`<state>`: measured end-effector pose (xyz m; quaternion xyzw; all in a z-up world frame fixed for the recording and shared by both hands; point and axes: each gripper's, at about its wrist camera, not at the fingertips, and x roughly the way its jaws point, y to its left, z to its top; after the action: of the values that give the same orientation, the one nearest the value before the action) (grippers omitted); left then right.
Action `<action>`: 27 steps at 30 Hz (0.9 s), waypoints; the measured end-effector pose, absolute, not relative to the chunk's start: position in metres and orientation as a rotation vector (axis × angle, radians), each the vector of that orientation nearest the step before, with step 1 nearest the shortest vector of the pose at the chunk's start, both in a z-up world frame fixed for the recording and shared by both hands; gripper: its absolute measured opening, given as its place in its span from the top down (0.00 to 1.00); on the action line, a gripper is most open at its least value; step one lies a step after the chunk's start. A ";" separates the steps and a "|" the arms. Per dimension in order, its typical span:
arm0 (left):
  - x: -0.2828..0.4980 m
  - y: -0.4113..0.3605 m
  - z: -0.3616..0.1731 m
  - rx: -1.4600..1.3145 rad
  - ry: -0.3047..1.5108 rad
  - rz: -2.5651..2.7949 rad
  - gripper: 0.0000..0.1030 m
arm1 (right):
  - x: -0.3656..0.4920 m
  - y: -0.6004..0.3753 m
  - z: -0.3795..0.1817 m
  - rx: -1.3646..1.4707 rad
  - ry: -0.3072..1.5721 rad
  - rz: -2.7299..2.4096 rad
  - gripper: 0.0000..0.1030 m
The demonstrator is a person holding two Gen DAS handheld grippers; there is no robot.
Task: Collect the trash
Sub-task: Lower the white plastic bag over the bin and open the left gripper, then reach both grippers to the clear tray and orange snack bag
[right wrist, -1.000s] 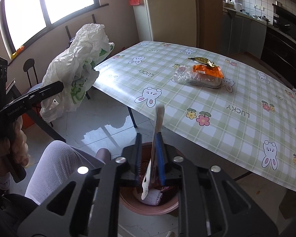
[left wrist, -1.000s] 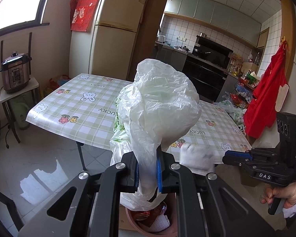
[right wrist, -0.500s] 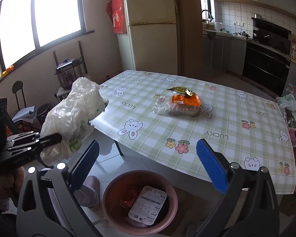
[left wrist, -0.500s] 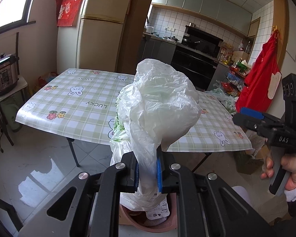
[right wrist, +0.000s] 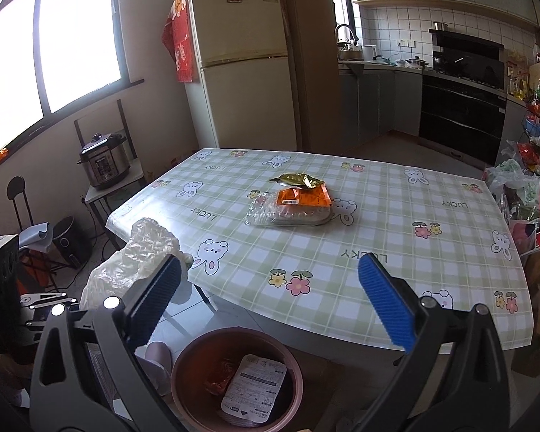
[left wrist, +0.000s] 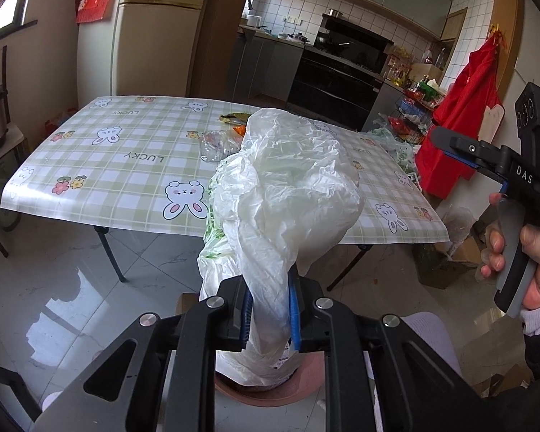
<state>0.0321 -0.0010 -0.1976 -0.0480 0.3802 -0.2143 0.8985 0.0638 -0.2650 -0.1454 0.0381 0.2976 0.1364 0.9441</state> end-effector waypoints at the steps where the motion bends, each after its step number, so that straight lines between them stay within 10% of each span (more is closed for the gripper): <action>1: 0.032 -0.004 -0.199 -0.095 0.793 -0.456 0.84 | 0.064 -0.265 -0.146 0.079 0.607 0.277 0.06; 5: 0.032 -0.015 -0.205 -0.082 0.815 -0.493 0.81 | 0.067 -0.267 -0.148 0.090 0.613 0.269 0.06; 9: 0.028 -0.021 -0.209 -0.072 0.815 -0.527 0.36 | 0.069 -0.269 -0.150 0.096 0.619 0.262 0.06; 13: 0.032 -0.013 -0.206 -0.084 0.794 -0.468 0.16 | 0.071 -0.268 -0.152 0.094 0.624 0.262 0.06; 27: 0.050 0.044 -0.210 -0.166 0.801 -0.201 0.06 | 0.078 -0.254 -0.163 0.054 0.666 0.279 0.06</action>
<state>0.0504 0.0436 -0.2100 -0.0807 0.3886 -0.0978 0.9126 0.0782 -0.2538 -0.1632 0.0266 0.3257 0.1367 0.9351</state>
